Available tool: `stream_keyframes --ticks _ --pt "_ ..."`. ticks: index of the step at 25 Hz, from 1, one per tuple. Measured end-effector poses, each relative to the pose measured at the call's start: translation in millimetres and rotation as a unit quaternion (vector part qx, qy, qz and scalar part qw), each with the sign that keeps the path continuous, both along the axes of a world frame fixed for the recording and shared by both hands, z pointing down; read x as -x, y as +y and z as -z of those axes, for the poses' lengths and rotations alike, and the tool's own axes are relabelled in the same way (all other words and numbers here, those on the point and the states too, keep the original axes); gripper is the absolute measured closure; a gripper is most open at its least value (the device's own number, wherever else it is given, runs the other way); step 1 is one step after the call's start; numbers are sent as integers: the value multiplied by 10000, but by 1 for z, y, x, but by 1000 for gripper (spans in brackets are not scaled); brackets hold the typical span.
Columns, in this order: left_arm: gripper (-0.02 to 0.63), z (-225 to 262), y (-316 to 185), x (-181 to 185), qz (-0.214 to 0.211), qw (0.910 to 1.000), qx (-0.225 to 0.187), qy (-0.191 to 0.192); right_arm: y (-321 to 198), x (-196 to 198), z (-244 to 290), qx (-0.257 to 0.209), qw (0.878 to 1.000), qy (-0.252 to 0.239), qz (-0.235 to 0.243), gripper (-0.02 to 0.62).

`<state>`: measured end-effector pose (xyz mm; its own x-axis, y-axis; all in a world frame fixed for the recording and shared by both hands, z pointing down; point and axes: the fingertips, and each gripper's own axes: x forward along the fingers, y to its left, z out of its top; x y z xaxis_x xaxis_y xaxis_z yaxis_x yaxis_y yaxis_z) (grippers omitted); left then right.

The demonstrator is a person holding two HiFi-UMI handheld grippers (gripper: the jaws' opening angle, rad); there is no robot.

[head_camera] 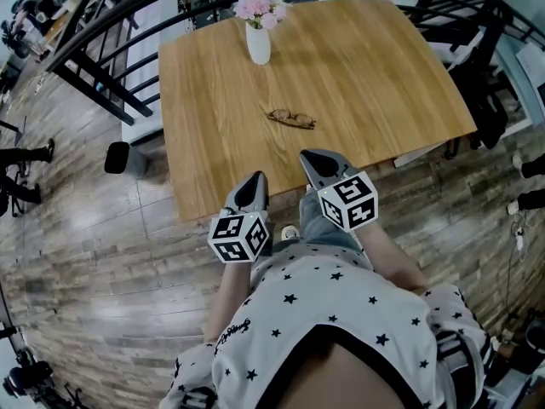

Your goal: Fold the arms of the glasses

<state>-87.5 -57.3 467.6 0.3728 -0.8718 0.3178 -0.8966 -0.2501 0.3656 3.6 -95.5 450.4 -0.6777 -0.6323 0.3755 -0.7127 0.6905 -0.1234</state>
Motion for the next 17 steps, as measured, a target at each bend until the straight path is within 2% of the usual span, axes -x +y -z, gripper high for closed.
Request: stream_keyframes --ticks 17 --pt "600 0 -9 3 24 10000 2 48 -10 5 4 21 9998 -173 -5 578"
